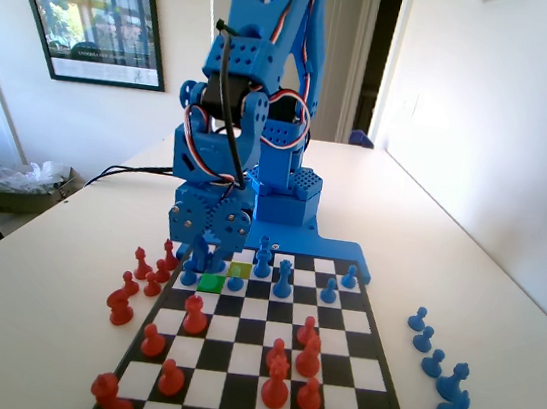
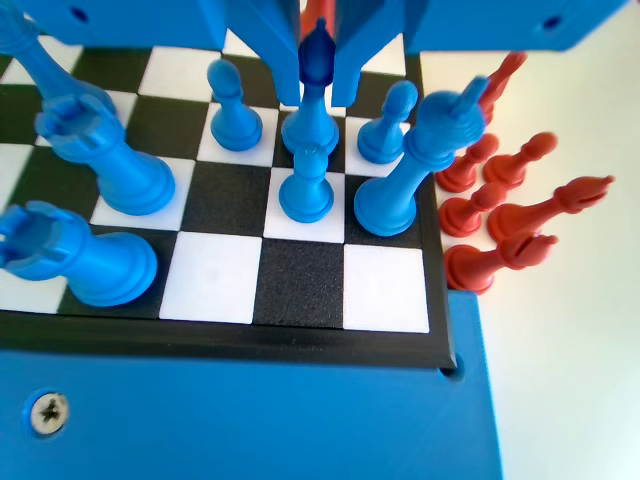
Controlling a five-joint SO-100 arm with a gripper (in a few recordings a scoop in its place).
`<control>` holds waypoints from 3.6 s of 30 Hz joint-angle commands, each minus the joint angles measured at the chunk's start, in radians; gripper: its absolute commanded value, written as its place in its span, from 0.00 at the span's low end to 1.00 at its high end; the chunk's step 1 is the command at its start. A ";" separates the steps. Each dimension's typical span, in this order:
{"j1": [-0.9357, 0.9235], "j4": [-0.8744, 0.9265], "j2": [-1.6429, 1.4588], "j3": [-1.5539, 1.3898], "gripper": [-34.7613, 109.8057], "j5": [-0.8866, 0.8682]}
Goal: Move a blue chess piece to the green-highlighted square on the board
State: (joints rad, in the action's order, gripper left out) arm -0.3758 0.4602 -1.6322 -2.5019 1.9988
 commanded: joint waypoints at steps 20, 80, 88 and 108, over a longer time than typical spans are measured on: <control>-0.009 0.287 -0.071 0.235 0.31 -0.086; 0.385 1.126 -1.378 0.324 0.29 -0.293; 0.354 1.115 -1.420 0.322 0.30 -0.296; 0.357 1.115 -1.420 0.322 0.30 -0.295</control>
State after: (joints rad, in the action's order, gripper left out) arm -0.0184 1.5892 -3.0342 -2.1737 1.6966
